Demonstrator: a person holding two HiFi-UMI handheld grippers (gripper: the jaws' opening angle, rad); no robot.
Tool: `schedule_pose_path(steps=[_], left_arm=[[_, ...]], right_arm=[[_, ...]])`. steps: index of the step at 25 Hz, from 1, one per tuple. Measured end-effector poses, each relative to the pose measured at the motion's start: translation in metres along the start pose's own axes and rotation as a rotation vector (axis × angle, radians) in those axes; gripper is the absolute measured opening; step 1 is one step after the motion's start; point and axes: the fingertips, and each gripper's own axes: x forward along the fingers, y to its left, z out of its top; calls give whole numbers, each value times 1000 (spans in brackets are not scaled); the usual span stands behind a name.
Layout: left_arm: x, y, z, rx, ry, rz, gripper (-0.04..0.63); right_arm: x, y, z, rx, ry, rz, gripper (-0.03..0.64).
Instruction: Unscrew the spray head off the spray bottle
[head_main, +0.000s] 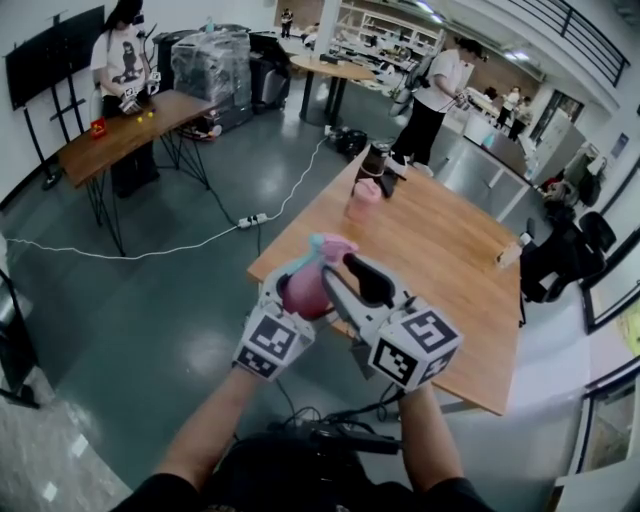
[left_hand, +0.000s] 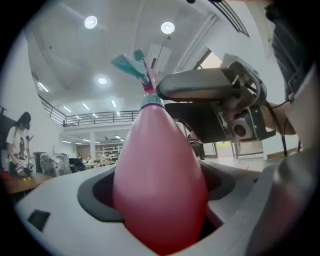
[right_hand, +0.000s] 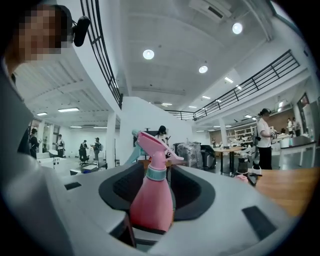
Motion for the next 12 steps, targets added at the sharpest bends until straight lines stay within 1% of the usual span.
schedule_pose_path(steps=[2,5,7,8,9,12], left_arm=[[0,3,-3,16,14,40,443],[0,4,-6,45,31,65,442],[1,2,-6,58,37,70,442],[1,1,-6,60,40,69,442],[2,0,-6,61,43,67,442],[1,-5,-5,58,46,49,442]], right_arm=[[3,0,-1,7,5,-17,173],[7,0,-3,25,13,-21,173],[7,0,-4,34,19,-24,173],[7,-1,-4,35,22,-29,140],[5,-2,-4,35,26,-37,129],[1,-2,-4,27,35,-38,132]])
